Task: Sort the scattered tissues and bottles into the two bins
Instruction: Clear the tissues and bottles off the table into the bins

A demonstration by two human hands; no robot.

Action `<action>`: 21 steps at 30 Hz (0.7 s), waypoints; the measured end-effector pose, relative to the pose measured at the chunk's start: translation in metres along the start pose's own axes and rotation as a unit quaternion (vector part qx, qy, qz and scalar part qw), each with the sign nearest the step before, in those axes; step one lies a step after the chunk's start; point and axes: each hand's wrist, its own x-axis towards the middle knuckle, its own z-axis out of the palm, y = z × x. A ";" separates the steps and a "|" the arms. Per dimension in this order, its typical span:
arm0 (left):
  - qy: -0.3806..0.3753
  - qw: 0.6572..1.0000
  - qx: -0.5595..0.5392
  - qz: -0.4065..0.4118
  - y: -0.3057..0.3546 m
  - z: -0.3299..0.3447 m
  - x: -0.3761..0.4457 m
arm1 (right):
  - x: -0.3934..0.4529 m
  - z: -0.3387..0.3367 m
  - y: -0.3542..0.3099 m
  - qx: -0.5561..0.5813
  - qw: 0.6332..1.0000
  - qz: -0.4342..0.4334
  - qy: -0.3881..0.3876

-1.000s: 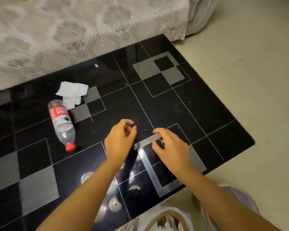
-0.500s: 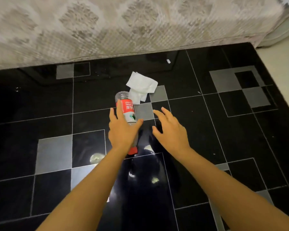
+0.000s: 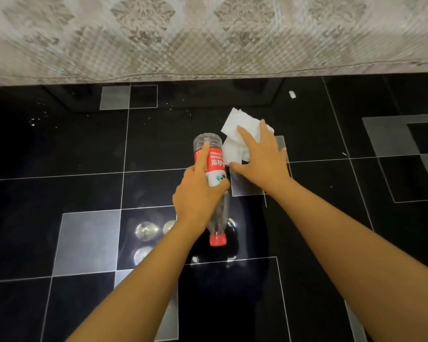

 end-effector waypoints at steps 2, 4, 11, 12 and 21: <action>-0.006 0.999 0.031 0.021 0.002 0.001 0.002 | 0.010 0.004 -0.007 0.010 1.000 0.011 -0.016; -0.012 0.998 0.055 0.040 0.004 0.003 0.004 | 0.016 0.008 -0.010 0.011 0.999 0.023 -0.023; -0.011 0.996 0.065 0.056 0.005 0.008 0.001 | 0.019 0.013 0.002 -0.053 0.996 -0.026 0.068; -0.018 0.996 0.059 0.058 0.006 0.008 0.000 | 0.018 0.011 0.006 -0.055 0.995 -0.039 0.076; -0.073 0.993 0.076 0.057 0.023 0.014 -0.052 | -0.072 -0.022 0.065 0.080 0.992 -0.022 0.092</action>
